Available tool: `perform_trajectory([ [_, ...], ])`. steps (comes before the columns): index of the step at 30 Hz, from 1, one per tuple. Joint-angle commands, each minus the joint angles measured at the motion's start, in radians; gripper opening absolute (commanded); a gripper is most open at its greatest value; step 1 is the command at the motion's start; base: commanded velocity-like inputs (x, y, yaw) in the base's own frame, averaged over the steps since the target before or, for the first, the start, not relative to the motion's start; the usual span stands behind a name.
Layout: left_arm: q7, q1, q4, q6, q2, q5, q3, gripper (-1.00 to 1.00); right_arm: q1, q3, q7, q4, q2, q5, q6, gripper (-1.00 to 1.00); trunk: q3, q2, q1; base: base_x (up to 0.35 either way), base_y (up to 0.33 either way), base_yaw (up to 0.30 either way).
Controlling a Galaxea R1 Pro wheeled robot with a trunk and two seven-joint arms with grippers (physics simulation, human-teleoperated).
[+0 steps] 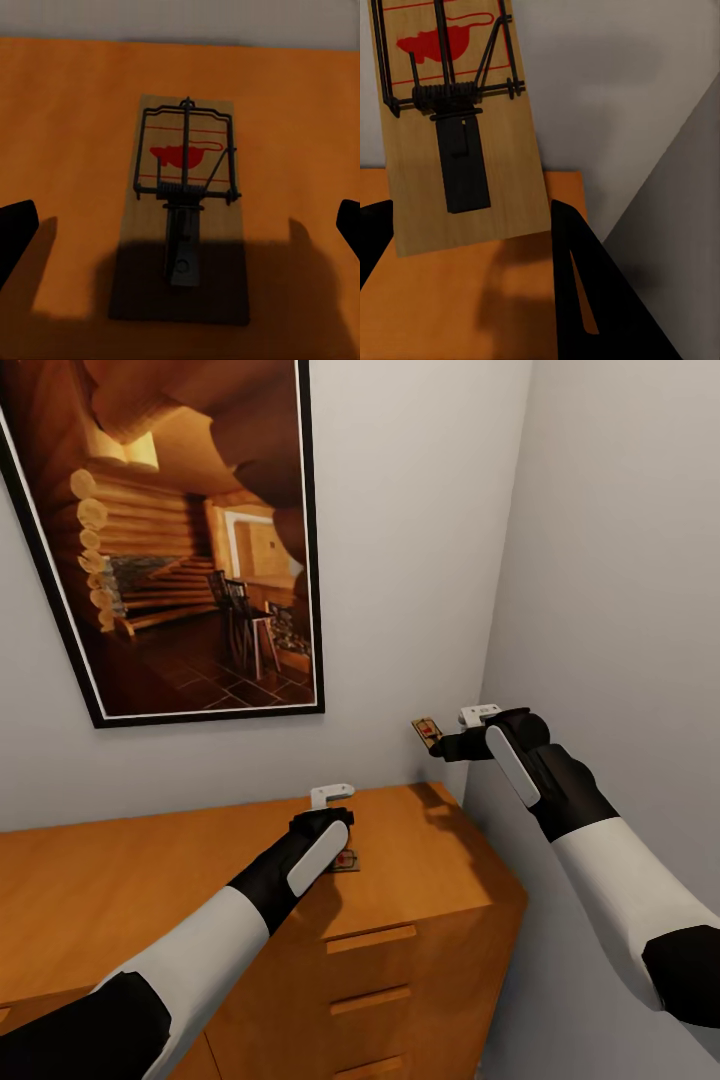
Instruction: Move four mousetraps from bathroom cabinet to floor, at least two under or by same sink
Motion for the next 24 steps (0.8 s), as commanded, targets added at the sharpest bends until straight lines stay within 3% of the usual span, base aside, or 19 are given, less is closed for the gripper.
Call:
perform_trajectory([
  [1, 0.007, -0.001, 0.000, 0.003, 0.000, 0.003, -0.002, 1.00, -0.001, 0.003, -0.011, -0.001, -0.001, -0.013, 0.003, -1.00, -0.001, -0.001, 0.000, 0.002, 0.000, 0.000],
  [24, 0.005, -0.001, 0.008, 0.012, 0.000, 0.008, -0.003, 1.00, -0.001, 0.003, -0.010, -0.001, -0.001, -0.013, 0.003, -1.00, -0.001, -0.001, 0.000, 0.000, 0.000, 0.000],
])
